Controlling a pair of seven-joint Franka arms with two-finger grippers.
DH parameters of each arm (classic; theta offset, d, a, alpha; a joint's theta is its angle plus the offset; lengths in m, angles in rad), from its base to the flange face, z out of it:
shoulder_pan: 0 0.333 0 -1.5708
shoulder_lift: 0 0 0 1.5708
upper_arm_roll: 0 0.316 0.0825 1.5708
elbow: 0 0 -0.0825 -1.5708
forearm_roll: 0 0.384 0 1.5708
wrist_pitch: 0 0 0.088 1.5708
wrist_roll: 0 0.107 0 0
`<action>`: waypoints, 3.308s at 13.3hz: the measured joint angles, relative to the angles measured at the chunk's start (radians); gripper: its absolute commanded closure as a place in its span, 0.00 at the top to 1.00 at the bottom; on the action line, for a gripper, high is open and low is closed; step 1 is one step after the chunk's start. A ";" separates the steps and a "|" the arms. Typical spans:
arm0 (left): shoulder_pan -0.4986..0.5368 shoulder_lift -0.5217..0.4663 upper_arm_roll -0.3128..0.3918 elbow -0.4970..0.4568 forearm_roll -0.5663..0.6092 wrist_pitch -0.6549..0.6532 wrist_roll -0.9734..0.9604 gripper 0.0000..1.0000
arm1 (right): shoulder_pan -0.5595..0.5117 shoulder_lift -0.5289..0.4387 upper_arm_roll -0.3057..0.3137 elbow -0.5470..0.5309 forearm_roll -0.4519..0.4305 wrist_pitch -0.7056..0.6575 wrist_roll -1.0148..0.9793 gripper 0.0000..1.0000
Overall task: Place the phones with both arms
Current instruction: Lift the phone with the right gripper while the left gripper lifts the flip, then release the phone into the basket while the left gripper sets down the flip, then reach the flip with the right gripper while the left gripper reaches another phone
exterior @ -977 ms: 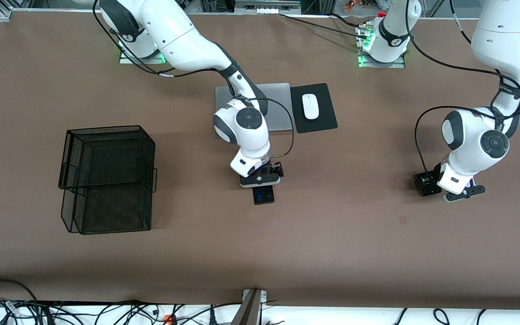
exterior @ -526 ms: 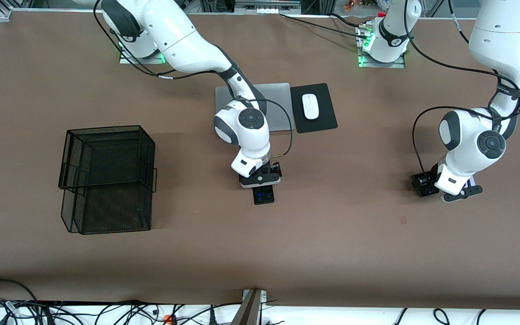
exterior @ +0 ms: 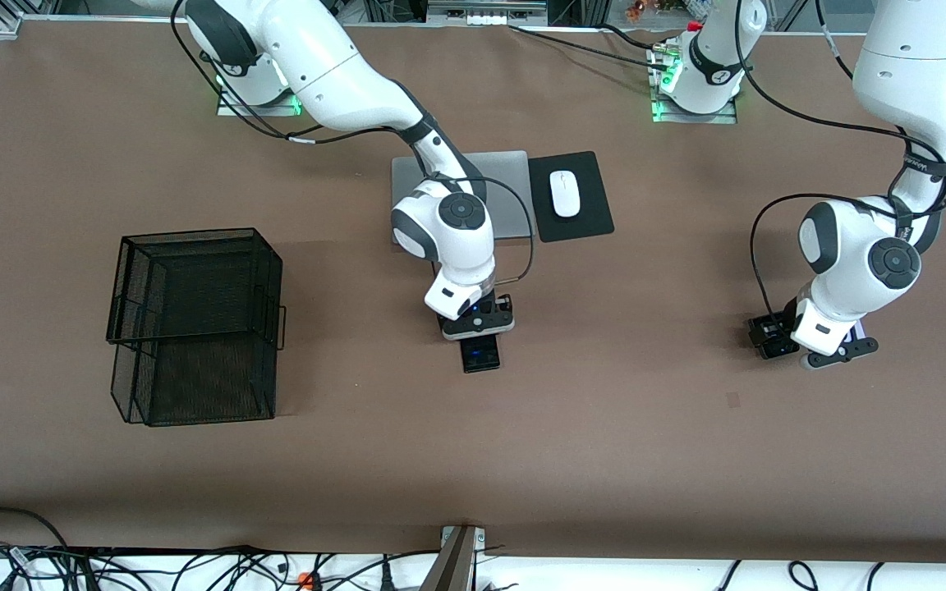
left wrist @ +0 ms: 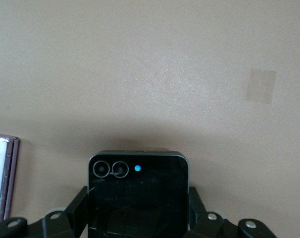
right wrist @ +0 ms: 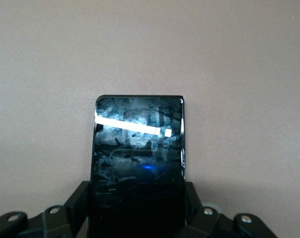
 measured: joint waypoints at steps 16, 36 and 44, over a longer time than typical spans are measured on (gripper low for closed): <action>-0.254 0.020 -0.007 0.088 0.000 -0.087 -0.331 0.02 | -0.315 -0.398 -0.078 0.031 0.059 -0.525 -0.193 0.00; -0.797 0.433 -0.012 0.685 -0.084 -0.119 -0.588 0.03 | -0.469 -0.926 -0.359 -0.991 0.182 -0.120 -0.779 0.00; -0.830 0.471 0.009 0.745 -0.084 -0.128 -0.588 1.00 | -0.469 -0.873 -0.362 -1.022 0.217 0.022 -0.781 0.00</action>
